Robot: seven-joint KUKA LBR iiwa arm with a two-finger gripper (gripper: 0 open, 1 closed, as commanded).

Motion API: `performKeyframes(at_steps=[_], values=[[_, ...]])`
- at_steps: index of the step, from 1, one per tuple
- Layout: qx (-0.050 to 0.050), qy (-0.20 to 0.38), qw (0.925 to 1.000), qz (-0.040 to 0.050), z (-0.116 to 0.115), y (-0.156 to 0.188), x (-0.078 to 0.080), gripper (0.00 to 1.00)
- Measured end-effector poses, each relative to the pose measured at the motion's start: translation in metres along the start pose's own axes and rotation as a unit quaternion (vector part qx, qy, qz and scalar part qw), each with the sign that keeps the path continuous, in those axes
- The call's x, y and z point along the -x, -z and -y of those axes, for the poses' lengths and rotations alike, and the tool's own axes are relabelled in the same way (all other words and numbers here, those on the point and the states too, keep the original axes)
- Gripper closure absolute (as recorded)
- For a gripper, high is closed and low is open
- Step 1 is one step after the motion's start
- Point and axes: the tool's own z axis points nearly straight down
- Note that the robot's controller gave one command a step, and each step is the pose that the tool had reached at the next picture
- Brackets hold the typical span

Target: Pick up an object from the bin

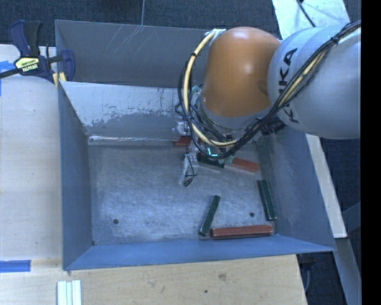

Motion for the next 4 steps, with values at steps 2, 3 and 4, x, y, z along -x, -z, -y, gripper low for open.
performKeyframes(at_steps=[2,3,4], values=[[-0.001,0.083,0.9965,0.0036,0.142,-0.127,0.043,0.00],[-0.001,0.084,0.9964,0.0107,0.139,-0.119,0.047,1.00],[-0.001,0.096,0.9954,0.0085,0.100,0.026,0.044,1.00]])
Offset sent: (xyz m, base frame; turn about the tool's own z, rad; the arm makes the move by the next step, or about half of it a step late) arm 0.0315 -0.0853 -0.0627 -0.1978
